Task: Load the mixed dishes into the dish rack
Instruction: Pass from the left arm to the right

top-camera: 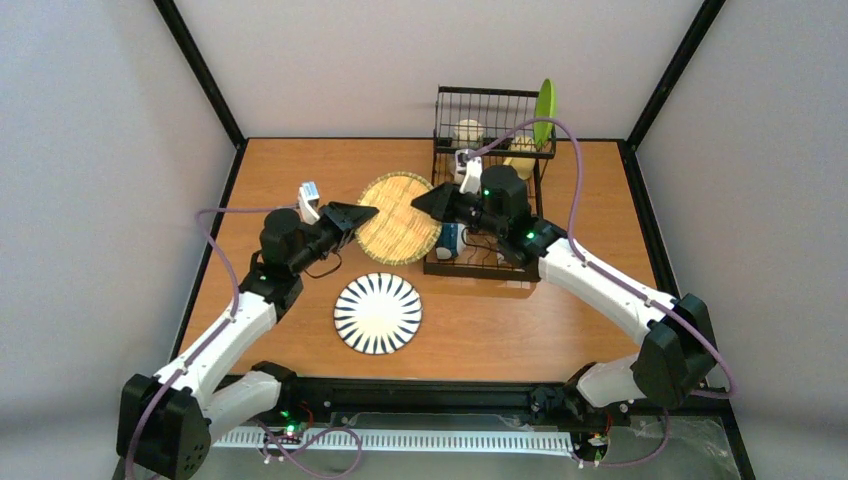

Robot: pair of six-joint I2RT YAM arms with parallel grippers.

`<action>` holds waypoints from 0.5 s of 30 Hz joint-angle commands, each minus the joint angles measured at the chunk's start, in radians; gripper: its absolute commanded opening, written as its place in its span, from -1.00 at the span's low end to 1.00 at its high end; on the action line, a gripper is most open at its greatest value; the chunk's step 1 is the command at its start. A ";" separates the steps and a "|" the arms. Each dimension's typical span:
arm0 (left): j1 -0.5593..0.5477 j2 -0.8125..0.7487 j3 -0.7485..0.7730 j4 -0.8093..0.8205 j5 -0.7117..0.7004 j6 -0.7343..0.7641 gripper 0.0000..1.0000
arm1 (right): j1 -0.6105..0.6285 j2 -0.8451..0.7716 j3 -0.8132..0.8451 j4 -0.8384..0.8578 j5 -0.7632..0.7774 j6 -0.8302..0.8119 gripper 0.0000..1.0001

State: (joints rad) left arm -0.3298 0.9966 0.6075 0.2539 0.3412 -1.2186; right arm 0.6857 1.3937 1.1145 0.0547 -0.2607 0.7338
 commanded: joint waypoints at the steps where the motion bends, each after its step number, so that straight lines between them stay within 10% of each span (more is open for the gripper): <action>1: -0.005 -0.019 0.096 -0.042 -0.069 0.072 0.50 | 0.012 -0.027 0.041 -0.053 -0.029 -0.060 -0.96; 15: -0.005 -0.094 0.168 -0.159 -0.156 0.138 0.69 | -0.030 -0.062 0.154 -0.180 0.047 -0.146 -0.96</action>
State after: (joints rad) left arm -0.3302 0.9363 0.7189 0.1463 0.2382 -1.1271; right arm 0.6758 1.3563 1.2156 -0.0799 -0.2443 0.6323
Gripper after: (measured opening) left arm 0.842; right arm 0.101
